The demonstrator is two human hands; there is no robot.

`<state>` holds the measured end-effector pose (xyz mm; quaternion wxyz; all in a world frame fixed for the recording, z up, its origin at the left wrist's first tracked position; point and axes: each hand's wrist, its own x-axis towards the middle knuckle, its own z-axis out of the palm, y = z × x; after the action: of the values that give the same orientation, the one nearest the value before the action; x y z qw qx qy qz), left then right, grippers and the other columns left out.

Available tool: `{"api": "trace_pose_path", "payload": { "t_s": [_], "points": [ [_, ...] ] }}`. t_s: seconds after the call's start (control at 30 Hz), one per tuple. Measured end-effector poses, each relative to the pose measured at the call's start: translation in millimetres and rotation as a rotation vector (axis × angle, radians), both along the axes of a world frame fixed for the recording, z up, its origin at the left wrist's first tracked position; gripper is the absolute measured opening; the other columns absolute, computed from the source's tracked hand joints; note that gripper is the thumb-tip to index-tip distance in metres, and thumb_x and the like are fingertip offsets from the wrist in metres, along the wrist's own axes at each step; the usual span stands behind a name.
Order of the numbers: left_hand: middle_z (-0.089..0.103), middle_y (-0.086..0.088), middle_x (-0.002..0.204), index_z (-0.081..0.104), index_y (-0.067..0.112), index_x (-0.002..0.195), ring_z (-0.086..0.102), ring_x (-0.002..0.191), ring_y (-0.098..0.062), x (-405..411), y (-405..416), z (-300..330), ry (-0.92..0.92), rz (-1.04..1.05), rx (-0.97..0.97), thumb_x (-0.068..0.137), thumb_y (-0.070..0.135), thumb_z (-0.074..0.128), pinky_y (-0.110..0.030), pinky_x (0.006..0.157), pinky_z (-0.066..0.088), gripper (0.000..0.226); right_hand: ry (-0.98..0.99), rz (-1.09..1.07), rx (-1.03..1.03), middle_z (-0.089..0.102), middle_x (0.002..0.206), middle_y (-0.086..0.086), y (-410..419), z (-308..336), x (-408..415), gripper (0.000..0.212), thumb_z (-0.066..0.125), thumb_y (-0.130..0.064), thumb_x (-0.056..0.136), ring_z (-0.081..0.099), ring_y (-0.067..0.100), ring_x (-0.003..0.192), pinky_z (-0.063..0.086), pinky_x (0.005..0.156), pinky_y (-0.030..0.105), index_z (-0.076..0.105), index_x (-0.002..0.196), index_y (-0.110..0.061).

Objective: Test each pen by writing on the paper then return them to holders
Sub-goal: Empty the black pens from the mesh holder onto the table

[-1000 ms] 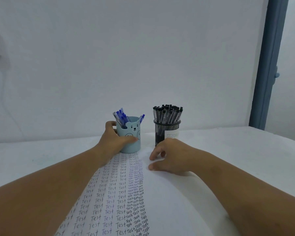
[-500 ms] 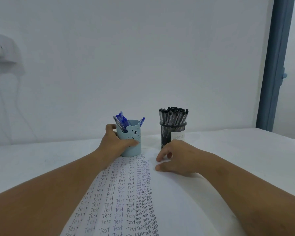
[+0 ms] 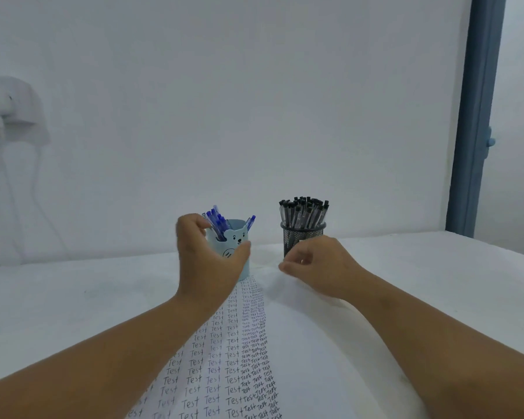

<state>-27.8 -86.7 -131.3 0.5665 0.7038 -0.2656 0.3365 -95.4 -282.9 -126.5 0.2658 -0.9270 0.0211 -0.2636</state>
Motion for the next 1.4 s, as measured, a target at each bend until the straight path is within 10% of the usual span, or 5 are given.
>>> {"api": "trace_pose_path", "payload": {
  "t_s": [0.37,0.63,0.77,1.0,1.4],
  "points": [
    [0.054,0.003,0.106,0.047,0.025,0.107,0.054,0.090,-0.011,-14,-68,-3,0.267,-0.219,0.220,0.080,0.017,0.076,-0.017,0.069,0.040,0.041,-0.242,-0.180,0.360,0.069,0.073,-0.008,-10,-5,-4,0.008,0.074,-0.023,0.081,0.060,-0.002,0.066,0.040,0.057,0.012,0.070,0.075,-0.019],
    [0.039,0.003,0.135,0.012,0.025,0.156,0.044,0.109,-0.014,12,-107,4,0.607,-0.368,0.239,0.082,0.016,0.074,-0.022,0.071,0.039,0.097,-0.127,-0.146,0.658,0.042,0.144,-0.004,-23,-8,11,0.057,0.060,-0.038,0.098,0.047,0.016,0.128,0.040,0.096,0.029,0.036,0.147,-0.020],
    [0.049,0.011,0.121,0.023,0.025,0.152,0.052,0.110,-0.012,23,-117,1,0.597,-0.389,0.210,0.075,0.028,0.085,-0.027,0.092,0.046,0.099,-0.118,-0.076,0.704,0.059,0.120,-0.011,-26,-9,19,0.032,0.046,-0.042,0.104,0.055,-0.002,0.095,0.040,0.070,0.019,0.050,0.131,-0.025],
    [0.062,0.015,0.101,0.051,0.028,0.120,0.060,0.090,0.002,19,-122,9,0.477,-0.385,0.149,0.079,0.030,0.082,-0.016,0.066,0.044,0.052,-0.255,-0.125,0.667,0.059,0.103,-0.017,-31,-7,23,0.024,0.050,-0.040,0.102,0.055,-0.008,0.088,0.039,0.069,0.013,0.054,0.120,-0.024],
    [0.072,0.011,0.106,0.056,0.032,0.121,0.069,0.104,-0.012,-34,-24,44,0.338,-0.555,0.068,0.091,0.025,0.070,-0.035,0.090,0.057,0.034,-0.487,0.039,0.578,0.068,0.087,-0.003,41,37,-28,0.035,0.074,-0.051,0.085,0.069,0.014,0.073,0.059,0.064,0.031,0.058,0.092,-0.021]
  ]
}}
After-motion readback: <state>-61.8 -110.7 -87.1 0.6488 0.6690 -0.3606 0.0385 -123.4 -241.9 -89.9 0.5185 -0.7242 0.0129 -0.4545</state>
